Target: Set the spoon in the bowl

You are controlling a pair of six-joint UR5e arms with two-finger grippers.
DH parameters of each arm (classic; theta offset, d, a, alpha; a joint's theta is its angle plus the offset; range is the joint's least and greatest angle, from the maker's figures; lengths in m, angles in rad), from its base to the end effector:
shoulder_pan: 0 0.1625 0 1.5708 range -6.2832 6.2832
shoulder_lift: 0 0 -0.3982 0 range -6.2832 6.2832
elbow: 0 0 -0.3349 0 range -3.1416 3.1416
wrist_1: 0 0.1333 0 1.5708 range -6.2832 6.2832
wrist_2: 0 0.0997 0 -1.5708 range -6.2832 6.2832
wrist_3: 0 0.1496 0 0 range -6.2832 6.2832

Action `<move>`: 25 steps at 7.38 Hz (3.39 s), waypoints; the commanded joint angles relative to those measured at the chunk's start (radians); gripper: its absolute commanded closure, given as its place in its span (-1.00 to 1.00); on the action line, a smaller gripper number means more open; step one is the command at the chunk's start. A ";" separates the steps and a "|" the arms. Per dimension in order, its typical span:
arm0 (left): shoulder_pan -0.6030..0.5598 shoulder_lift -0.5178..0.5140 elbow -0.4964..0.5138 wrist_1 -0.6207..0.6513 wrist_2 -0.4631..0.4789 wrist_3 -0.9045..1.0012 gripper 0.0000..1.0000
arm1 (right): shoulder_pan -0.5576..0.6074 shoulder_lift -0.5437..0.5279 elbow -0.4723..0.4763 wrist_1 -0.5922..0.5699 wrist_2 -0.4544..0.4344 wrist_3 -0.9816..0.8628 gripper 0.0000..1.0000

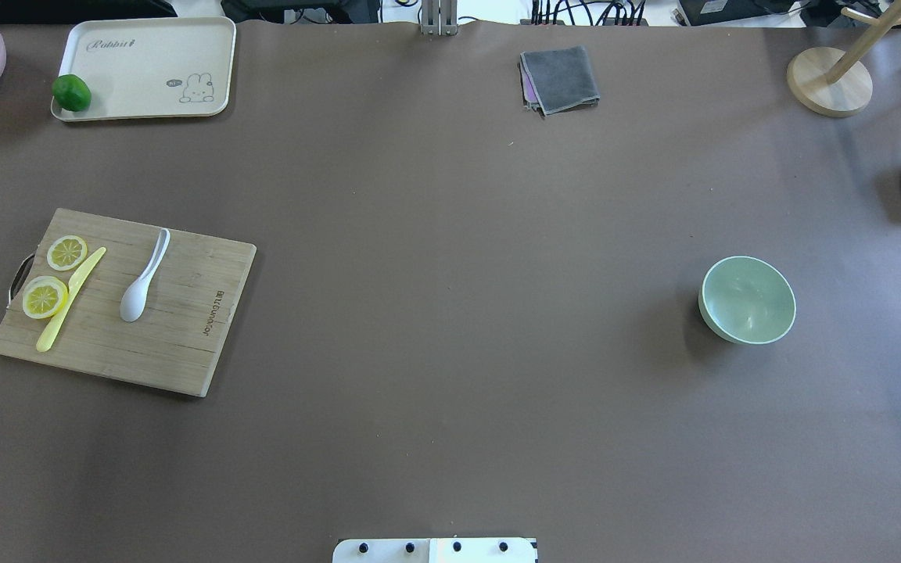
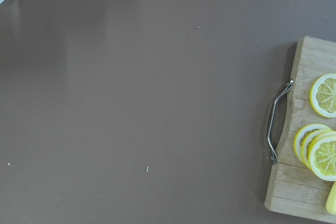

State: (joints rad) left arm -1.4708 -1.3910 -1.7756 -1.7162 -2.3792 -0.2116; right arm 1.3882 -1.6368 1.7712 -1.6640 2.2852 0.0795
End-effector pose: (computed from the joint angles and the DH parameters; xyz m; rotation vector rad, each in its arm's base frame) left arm 0.0129 -0.3800 0.6308 0.0339 0.8215 -0.0364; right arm -0.0397 -0.4095 0.6238 -0.0543 -0.7137 -0.1134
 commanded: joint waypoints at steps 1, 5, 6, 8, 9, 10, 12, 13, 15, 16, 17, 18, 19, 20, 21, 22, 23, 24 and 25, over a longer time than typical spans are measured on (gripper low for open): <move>0.000 0.000 0.001 0.000 0.002 0.000 -0.95 | 0.000 0.002 0.001 0.003 -0.003 0.005 -1.00; -0.003 0.007 -0.001 -0.003 0.002 0.006 -0.95 | -0.002 -0.005 -0.004 0.003 0.002 0.008 -1.00; -0.003 0.010 -0.001 -0.003 0.002 0.005 -0.95 | -0.002 -0.006 -0.006 0.001 0.002 0.009 -1.00; -0.005 0.013 -0.002 -0.005 0.002 0.008 -0.96 | -0.003 -0.002 -0.010 0.003 0.005 0.009 -1.00; -0.005 0.013 -0.002 -0.008 0.021 0.009 -0.95 | -0.003 0.000 -0.012 0.003 0.004 0.009 -1.00; -0.005 0.015 -0.002 -0.028 0.038 0.009 -0.95 | -0.003 0.003 -0.009 0.003 0.003 0.009 -1.00; -0.005 0.015 -0.004 -0.031 0.040 0.009 -0.96 | -0.002 0.003 0.025 0.001 0.013 0.011 -1.00; -0.006 0.017 -0.004 -0.031 0.040 0.009 -0.95 | -0.002 0.002 0.028 0.001 0.014 0.011 -1.00; -0.005 0.017 -0.001 -0.031 0.040 0.008 -0.96 | -0.006 0.008 0.030 0.003 0.013 0.029 -1.00; -0.005 0.015 0.001 -0.031 0.040 0.006 -0.95 | -0.024 0.026 0.011 0.001 0.039 0.043 -1.00; -0.005 0.010 0.001 -0.031 0.040 0.005 -0.95 | -0.075 0.056 -0.001 0.003 0.080 0.049 -1.00; -0.005 0.010 -0.001 -0.031 0.038 0.003 -0.95 | -0.130 0.086 -0.003 0.004 0.076 0.080 -1.00; -0.005 0.013 -0.001 -0.031 0.037 0.003 -0.95 | -0.177 0.139 -0.015 0.004 0.073 0.148 -1.00; -0.005 0.015 0.002 -0.029 0.037 0.003 -0.95 | -0.207 0.173 -0.039 0.024 0.074 0.236 -1.00; -0.005 0.017 0.002 -0.028 0.037 0.001 -0.95 | -0.239 0.173 -0.077 0.134 0.074 0.293 -1.00; -0.005 0.015 0.002 -0.026 0.037 0.001 -0.95 | -0.253 0.172 -0.131 0.245 0.080 0.363 -1.00; -0.003 0.012 0.007 -0.025 0.037 0.003 -0.95 | -0.288 0.166 -0.144 0.275 0.083 0.394 -1.00; -0.005 0.001 0.031 -0.029 0.035 0.005 -0.96 | -0.316 0.166 -0.141 0.277 0.085 0.434 -1.00; -0.003 0.000 0.038 -0.031 0.034 0.006 -0.95 | -0.333 0.166 -0.125 0.280 0.117 0.460 -1.00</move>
State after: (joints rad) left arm -1.4750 -1.3861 -1.7516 -1.7447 -2.3437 -0.2074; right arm 1.0834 -1.4703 1.6371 -1.3961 2.3757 0.4981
